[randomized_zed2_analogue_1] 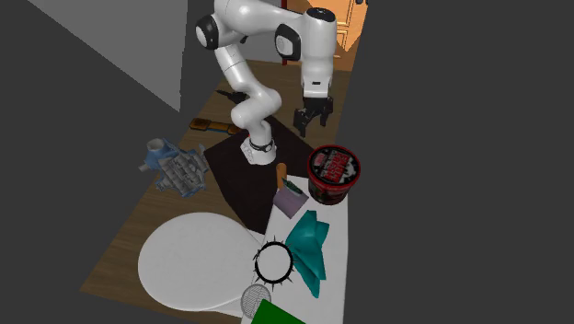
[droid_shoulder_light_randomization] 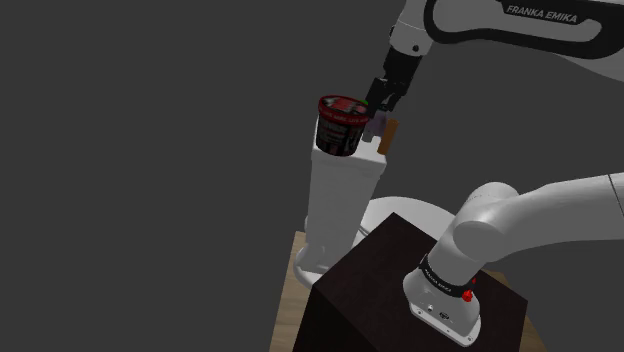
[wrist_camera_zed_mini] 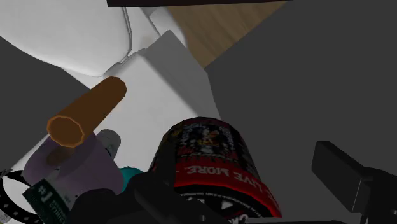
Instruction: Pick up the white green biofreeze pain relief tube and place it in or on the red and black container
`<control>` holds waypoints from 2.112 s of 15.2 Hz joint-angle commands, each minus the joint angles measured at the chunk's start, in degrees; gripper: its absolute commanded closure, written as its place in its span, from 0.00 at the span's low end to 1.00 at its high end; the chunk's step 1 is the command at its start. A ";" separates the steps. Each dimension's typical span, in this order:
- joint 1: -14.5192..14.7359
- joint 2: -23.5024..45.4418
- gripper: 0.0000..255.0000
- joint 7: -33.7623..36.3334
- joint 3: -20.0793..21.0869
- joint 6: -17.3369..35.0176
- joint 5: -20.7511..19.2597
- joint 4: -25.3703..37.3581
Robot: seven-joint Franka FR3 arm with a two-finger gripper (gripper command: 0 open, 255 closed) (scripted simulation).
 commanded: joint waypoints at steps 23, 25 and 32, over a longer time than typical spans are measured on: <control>-4.51 26.35 0.00 -21.64 -21.49 -1.24 1.46 17.41; -4.54 26.17 0.00 -21.59 -21.49 -0.04 1.40 16.04; -4.54 26.18 0.00 -21.59 -21.49 -0.05 1.40 16.06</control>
